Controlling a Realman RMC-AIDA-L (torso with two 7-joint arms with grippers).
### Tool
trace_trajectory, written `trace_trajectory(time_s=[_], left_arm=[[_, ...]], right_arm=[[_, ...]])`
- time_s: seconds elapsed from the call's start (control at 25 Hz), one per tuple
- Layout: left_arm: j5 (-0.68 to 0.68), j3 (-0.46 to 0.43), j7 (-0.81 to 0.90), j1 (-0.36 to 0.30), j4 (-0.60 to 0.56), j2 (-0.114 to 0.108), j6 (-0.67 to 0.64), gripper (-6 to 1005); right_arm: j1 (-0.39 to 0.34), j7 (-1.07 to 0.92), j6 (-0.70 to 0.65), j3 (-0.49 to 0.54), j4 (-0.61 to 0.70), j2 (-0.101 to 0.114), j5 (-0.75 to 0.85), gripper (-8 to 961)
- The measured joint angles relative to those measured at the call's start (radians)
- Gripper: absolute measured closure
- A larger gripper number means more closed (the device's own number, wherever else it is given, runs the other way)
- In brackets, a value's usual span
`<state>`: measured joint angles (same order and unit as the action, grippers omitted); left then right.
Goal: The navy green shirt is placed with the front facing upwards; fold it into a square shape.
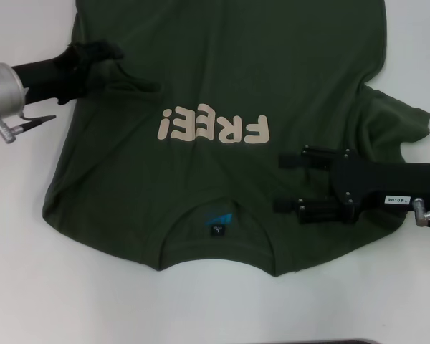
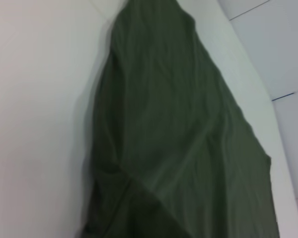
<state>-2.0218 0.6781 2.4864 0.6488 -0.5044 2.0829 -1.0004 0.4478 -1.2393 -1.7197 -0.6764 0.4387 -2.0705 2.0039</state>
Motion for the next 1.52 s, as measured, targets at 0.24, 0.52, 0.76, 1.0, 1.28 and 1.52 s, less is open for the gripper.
trace_trajectory(time_s=[0.24, 0.52, 0.76, 1.0, 1.28, 1.52], left_arm=[[0.004, 0.004, -0.01, 0.051, 0.042, -0.002, 0.024, 282], [0.092, -0.011, -0.056, 0.07, 0.032, 0.012, -0.058, 283], [0.121, -0.009, -0.067, 0.019, 0.026, -0.02, -0.102, 283], [0.053, -0.009, -0.076, -0.014, 0.009, -0.045, -0.107, 283], [-0.039, -0.007, -0.077, -0.017, -0.007, -0.043, -0.108, 282], [-0.058, -0.002, -0.081, -0.03, -0.017, -0.039, -0.12, 282]], right_arm=[[0.0, 0.0, 0.0, 0.0, 0.0, 0.0, 0.003, 26], [-0.001, 0.0, -0.003, 0.0, -0.005, -0.002, 0.004, 25], [-0.002, 0.0, -0.002, 0.0, -0.004, -0.002, 0.004, 25], [-0.002, 0.0, -0.002, 0.0, -0.002, 0.0, 0.003, 25], [-0.006, 0.0, -0.004, 0.0, -0.002, 0.0, 0.003, 25], [-0.013, 0.0, -0.003, 0.0, -0.001, 0.0, 0.002, 26]])
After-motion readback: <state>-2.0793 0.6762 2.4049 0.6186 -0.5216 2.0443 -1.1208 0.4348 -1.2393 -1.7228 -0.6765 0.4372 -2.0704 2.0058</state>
